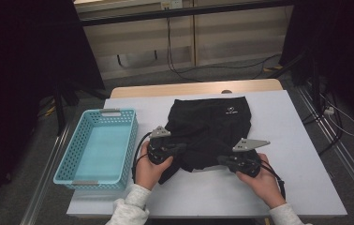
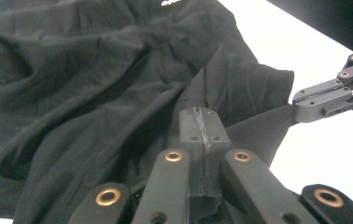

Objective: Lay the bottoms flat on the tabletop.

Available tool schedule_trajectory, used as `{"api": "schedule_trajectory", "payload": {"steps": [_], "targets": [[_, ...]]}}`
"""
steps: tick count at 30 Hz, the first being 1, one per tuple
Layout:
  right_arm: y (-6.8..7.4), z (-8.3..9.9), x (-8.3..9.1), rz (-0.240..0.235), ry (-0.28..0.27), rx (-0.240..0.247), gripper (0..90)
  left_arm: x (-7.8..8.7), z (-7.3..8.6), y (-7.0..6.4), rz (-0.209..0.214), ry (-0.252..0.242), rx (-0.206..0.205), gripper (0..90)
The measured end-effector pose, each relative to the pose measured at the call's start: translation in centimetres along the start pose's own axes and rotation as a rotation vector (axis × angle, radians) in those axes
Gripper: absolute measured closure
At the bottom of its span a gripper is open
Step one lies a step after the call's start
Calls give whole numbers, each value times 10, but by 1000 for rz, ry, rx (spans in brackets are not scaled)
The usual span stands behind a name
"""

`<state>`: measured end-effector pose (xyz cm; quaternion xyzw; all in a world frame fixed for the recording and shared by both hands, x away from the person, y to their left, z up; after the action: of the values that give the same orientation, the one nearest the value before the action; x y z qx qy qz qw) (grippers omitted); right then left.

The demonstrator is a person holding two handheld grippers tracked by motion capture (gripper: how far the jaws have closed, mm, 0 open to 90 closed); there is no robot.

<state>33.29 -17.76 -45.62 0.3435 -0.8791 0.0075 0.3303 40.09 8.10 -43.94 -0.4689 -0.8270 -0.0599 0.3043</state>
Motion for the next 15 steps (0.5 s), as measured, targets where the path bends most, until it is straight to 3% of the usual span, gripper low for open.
{"api": "schedule_trajectory", "payload": {"steps": [5, 10, 15], "targets": [[-3, -4, -17, 67, -14, -3, 887, -2, 4, 10, -31, 2, 14, 899], [-6, -2, -29, 152, -12, 8, 819, -5, 9, 14, -46, 14, 21, 898], [-2, -2, -23, 151, -26, 10, 741, -5, 14, 17, -60, 27, 26, 897]]}}
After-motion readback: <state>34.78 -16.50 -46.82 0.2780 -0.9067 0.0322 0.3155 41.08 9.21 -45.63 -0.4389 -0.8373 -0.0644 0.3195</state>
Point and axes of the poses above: each handheld gripper's, and its own axes: x roughly backward along the jaws, z roughly out of its underside, y roughly to its left, the point moved 2 cm from there along -x, roughly forward along the jaws, and after that the axes turned 5 degrees about -x, right-handed, at the moved point
